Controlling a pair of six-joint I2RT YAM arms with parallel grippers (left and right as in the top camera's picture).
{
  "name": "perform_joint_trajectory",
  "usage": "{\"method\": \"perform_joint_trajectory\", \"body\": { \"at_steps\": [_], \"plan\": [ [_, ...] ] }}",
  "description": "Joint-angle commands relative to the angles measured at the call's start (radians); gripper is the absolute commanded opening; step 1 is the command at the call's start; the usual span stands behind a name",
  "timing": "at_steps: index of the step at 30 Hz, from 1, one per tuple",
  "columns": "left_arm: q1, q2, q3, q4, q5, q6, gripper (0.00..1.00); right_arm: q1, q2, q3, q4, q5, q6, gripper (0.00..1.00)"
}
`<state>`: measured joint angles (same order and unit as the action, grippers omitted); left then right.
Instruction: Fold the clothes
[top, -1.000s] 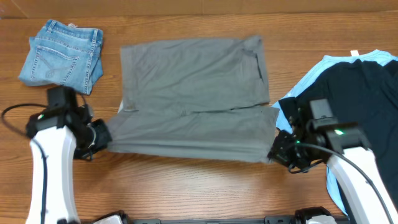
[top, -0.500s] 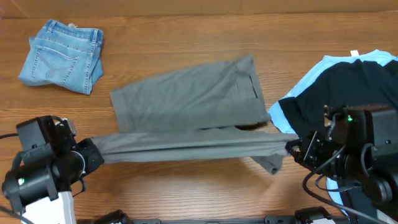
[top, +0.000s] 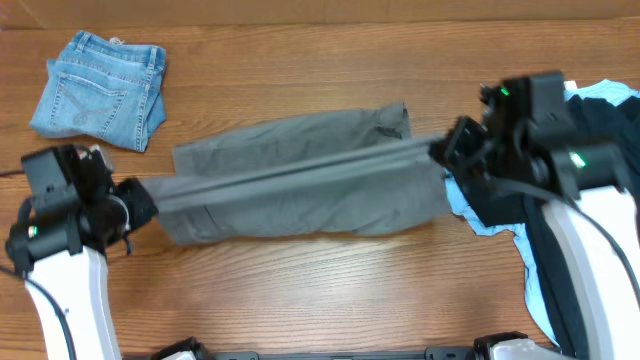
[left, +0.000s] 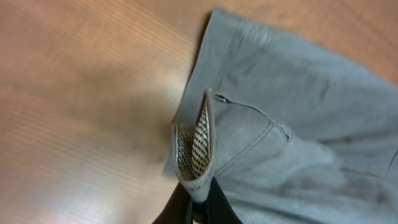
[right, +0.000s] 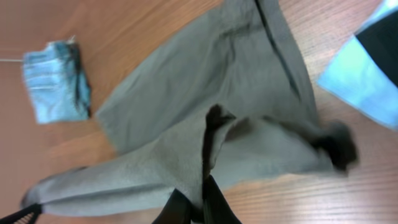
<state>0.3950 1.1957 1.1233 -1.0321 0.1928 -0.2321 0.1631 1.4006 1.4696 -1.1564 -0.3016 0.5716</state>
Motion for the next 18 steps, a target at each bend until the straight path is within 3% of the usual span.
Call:
{"method": "perform_joint_trajectory", "body": {
  "at_steps": [1, 8, 9, 10, 11, 12, 13, 18],
  "plan": [
    [0.032, 0.1, 0.016, 0.098, -0.152, 0.0, 0.04, -0.035, 0.12, 0.009, 0.08, 0.235, 0.005, 0.04],
    [-0.057, 0.338, 0.016, 0.336, -0.045, 0.0, 0.09, -0.036, 0.367, 0.009, 0.317, 0.237, 0.005, 0.04],
    [-0.072, 0.367, 0.016, 0.362, -0.046, 0.0, 0.11, -0.036, 0.395, 0.009, 0.354, 0.237, 0.005, 0.04],
    [-0.085, 0.397, 0.017, 0.385, -0.046, 0.0, 0.2, -0.036, 0.42, 0.009, 0.396, 0.237, 0.005, 0.08],
    [-0.093, 0.419, 0.017, 0.397, -0.047, 0.0, 0.35, -0.036, 0.435, 0.009, 0.424, 0.237, 0.004, 0.31],
    [-0.097, 0.437, 0.017, 0.404, -0.047, 0.0, 0.57, -0.036, 0.449, 0.009, 0.451, 0.237, -0.008, 0.81],
    [-0.097, 0.45, 0.017, 0.405, -0.047, 0.0, 1.0, -0.037, 0.455, 0.009, 0.459, 0.238, -0.037, 1.0],
    [-0.062, 0.449, 0.036, 0.32, -0.063, 0.05, 1.0, -0.08, 0.43, 0.035, 0.359, 0.261, -0.139, 1.0]
  ]
}}
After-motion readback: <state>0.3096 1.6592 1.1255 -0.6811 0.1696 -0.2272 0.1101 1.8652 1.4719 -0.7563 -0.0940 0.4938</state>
